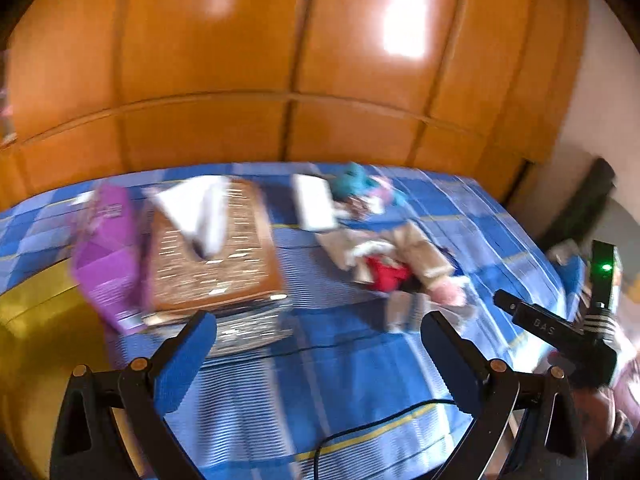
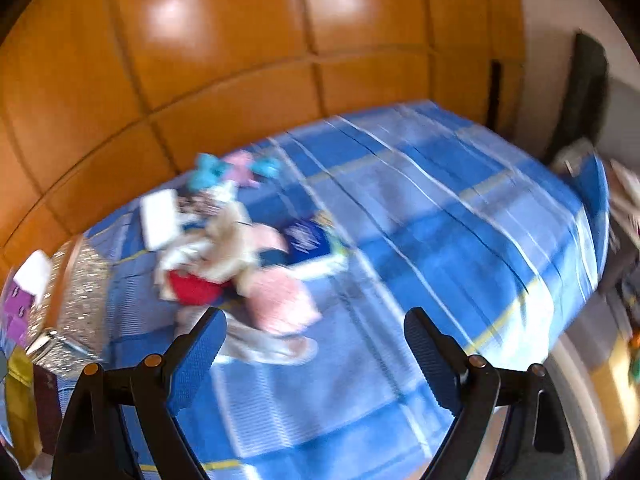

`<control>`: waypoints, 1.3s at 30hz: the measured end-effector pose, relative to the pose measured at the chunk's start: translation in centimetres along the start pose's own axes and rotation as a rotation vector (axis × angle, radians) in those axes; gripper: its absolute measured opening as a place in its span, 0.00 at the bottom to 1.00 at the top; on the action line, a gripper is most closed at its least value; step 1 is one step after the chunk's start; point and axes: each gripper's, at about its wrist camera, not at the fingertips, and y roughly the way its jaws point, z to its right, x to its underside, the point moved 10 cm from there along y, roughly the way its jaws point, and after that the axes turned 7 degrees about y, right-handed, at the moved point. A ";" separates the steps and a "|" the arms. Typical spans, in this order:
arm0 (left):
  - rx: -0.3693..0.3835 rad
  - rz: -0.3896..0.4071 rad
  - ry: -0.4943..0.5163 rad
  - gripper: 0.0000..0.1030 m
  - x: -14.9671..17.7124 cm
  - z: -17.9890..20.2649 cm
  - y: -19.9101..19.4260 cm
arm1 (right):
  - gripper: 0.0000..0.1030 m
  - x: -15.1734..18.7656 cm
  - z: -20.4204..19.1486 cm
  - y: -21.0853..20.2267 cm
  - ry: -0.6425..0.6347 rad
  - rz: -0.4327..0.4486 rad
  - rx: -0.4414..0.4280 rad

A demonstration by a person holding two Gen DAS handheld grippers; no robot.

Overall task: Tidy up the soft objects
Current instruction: 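Reach the left gripper to the white knit glove and grasp it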

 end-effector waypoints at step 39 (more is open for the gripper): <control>0.188 -0.185 0.524 0.40 3.8 10.3 15.3 | 0.76 3.7 5.9 4.8 0.147 -0.217 -0.013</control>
